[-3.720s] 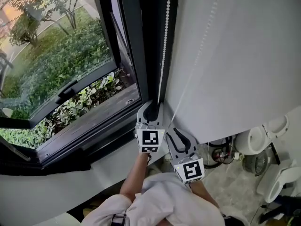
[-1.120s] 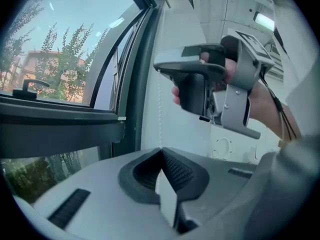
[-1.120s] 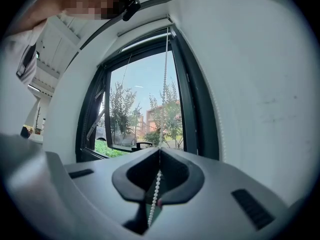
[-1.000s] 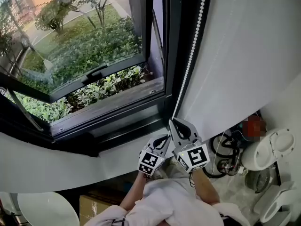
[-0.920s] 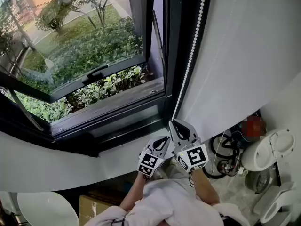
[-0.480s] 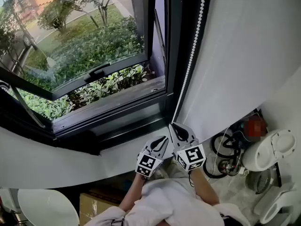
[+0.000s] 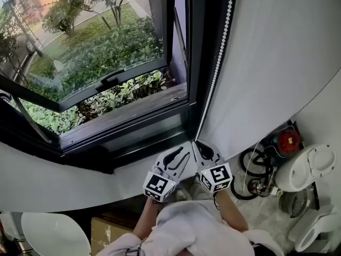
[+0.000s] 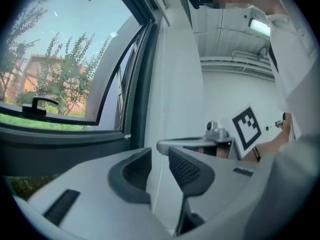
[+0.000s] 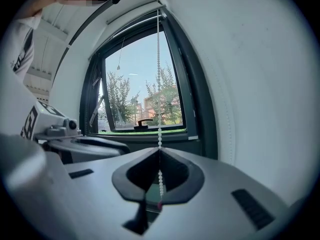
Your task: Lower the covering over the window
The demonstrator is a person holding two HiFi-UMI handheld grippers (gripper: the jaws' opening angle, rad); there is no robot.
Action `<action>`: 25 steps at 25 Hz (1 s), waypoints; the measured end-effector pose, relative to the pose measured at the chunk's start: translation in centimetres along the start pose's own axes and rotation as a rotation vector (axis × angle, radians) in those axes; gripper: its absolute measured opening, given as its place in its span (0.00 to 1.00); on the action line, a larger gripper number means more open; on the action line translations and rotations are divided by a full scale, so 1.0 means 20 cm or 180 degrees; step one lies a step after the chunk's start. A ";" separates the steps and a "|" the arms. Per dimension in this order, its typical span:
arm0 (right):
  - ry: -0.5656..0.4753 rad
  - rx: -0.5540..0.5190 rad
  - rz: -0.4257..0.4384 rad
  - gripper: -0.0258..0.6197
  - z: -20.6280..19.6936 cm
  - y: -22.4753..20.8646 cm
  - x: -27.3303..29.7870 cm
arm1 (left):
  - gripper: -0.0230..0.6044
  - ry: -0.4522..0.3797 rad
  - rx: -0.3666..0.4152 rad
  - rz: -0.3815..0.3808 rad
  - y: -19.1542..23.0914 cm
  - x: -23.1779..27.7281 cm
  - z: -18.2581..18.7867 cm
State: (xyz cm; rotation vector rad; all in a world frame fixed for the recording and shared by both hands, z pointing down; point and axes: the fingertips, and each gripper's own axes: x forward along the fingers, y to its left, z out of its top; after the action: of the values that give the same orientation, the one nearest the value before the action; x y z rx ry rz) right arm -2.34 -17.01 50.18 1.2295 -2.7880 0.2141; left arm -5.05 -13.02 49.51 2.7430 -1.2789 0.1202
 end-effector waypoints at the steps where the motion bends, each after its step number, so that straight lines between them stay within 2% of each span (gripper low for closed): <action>1: -0.0005 0.0001 0.0002 0.04 0.00 0.00 0.00 | 0.20 -0.0060 0.0035 -0.0027 -0.01 -0.01 0.06; 7: -0.0024 0.0013 0.0009 0.04 0.00 0.03 -0.02 | 0.20 -0.0403 0.0294 -0.0135 -0.04 0.02 0.39; 15: -0.0020 -0.0024 0.0011 0.04 0.00 0.07 -0.04 | 0.20 -0.0682 0.0527 -0.0147 -0.05 0.12 0.70; 20: -0.0016 -0.0028 0.0035 0.04 0.00 0.10 -0.04 | 0.19 -0.0754 0.0592 -0.0149 -0.05 0.18 0.79; 22: -0.0018 -0.0030 0.0043 0.04 0.01 0.11 -0.04 | 0.09 -0.0739 0.0570 -0.0163 -0.05 0.19 0.78; 25: 0.0054 -0.0034 0.0069 0.04 -0.02 0.12 -0.03 | 0.07 -0.0733 0.0595 -0.0112 -0.05 0.19 0.76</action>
State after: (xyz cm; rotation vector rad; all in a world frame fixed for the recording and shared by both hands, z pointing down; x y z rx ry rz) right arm -3.69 -14.92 50.21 1.1899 -2.7854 0.2097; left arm -1.59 -17.33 34.88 3.0104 -1.3341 -0.0868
